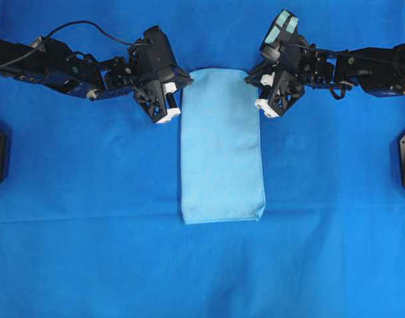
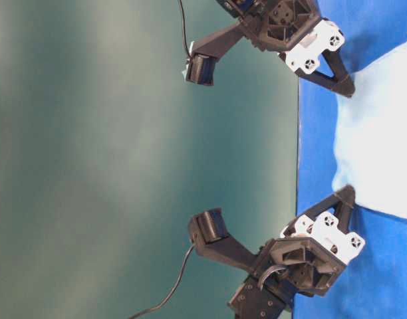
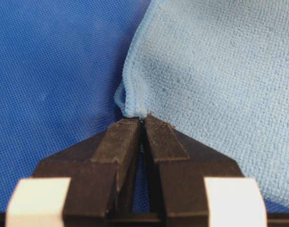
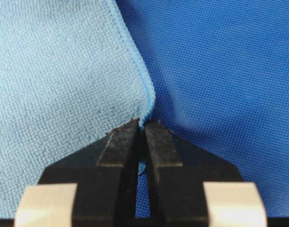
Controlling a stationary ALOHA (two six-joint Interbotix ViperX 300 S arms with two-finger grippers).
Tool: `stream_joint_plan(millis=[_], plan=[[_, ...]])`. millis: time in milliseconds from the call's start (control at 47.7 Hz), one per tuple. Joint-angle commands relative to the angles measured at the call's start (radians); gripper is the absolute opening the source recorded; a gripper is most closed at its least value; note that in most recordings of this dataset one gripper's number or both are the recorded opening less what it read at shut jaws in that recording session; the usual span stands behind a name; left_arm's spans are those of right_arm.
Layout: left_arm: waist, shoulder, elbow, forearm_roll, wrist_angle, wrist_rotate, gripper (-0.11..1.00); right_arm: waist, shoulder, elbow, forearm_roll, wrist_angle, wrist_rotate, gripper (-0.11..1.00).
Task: Fold the light blue towel.
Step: 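Move both grippers to the strip's top corners and grasp them, then fold the top end down toward the bottom end with both grippers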
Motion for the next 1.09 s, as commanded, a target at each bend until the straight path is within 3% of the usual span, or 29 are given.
stream_joint_plan(millis=[0,273,650,839,1069], plan=[[-0.002,-0.055,-0.014,0.003,0.009,0.005,0.13,-0.002,-0.043,-0.005,0.005,0.011,0.002,0.03],[-0.002,-0.170,-0.018,0.002,0.058,0.095,0.13,-0.011,-0.184,-0.008,0.000,0.121,-0.005,0.03],[-0.011,-0.242,-0.014,0.002,0.094,0.118,0.13,0.000,-0.282,-0.002,-0.006,0.170,-0.005,0.03],[-0.066,-0.281,-0.011,0.002,0.169,0.118,0.13,0.072,-0.302,0.000,0.000,0.206,0.009,0.03],[-0.186,-0.307,0.012,0.002,0.233,0.097,0.13,0.227,-0.362,0.006,0.014,0.339,0.052,0.03]])
